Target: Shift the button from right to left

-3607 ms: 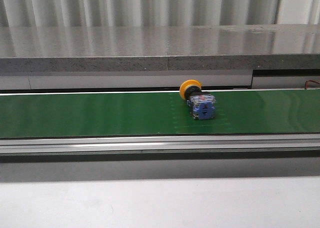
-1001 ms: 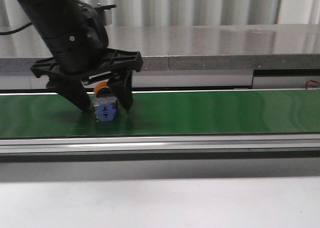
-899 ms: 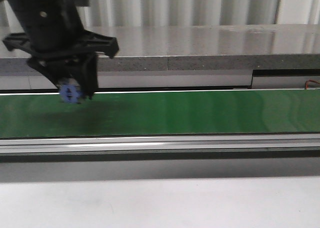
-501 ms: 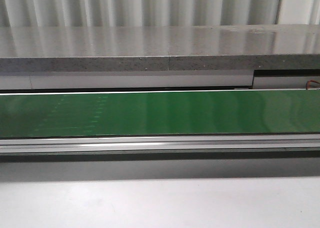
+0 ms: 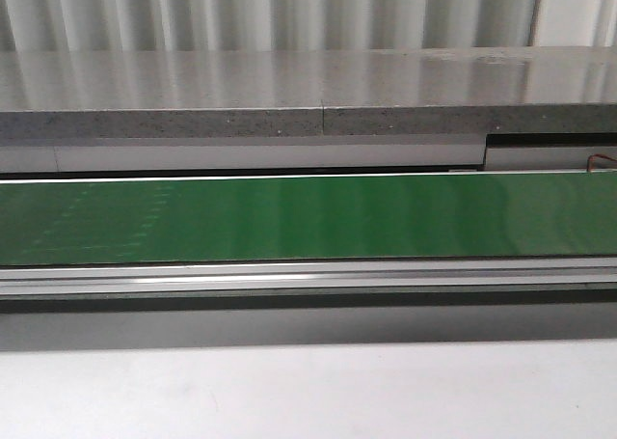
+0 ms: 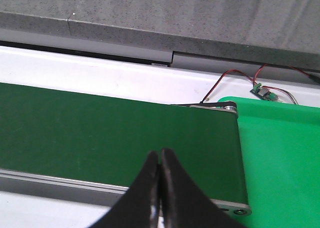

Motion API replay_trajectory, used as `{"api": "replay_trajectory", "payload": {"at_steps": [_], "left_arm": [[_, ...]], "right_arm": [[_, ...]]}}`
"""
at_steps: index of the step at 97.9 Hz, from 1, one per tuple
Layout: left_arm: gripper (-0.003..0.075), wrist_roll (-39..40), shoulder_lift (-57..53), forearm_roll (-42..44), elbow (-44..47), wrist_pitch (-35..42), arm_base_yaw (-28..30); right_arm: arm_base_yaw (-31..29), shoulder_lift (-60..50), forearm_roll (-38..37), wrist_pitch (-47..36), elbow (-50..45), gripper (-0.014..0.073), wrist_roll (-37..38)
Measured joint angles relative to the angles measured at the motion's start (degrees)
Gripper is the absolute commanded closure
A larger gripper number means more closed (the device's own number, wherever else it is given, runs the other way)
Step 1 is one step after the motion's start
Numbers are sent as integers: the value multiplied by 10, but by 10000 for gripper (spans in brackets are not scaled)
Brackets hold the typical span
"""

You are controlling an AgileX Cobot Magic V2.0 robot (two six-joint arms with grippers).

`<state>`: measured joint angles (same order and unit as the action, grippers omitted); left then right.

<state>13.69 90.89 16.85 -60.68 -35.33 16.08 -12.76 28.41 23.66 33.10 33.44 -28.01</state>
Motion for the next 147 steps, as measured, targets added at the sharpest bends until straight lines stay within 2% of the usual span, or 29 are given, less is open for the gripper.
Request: {"api": "replay_trajectory", "payload": {"at_steps": [33, 82, 94, 111, 121, 127, 147], "left_arm": [[740, -59, 106, -84, -59, 1, 16], [728, -65, 155, -93, -62, 0, 16], [625, -65, 155, -93, -62, 0, 16], [332, -65, 155, -93, -62, 0, 16], [206, -65, 155, -93, -62, 0, 16], [181, -66, 155, -90, -62, 0, 16], [183, -66, 145, -78, -62, -5, 16]], "right_arm": [[0, 0, 0, 0, 0, 661, 0], [0, 0, 0, 0, 0, 661, 0], [0, 0, 0, 0, 0, 661, 0], [0, 0, 0, 0, 0, 661, 0], [0, 0, 0, 0, 0, 661, 0], [0, 0, 0, 0, 0, 661, 0], [0, 0, 0, 0, 0, 661, 0]]}}
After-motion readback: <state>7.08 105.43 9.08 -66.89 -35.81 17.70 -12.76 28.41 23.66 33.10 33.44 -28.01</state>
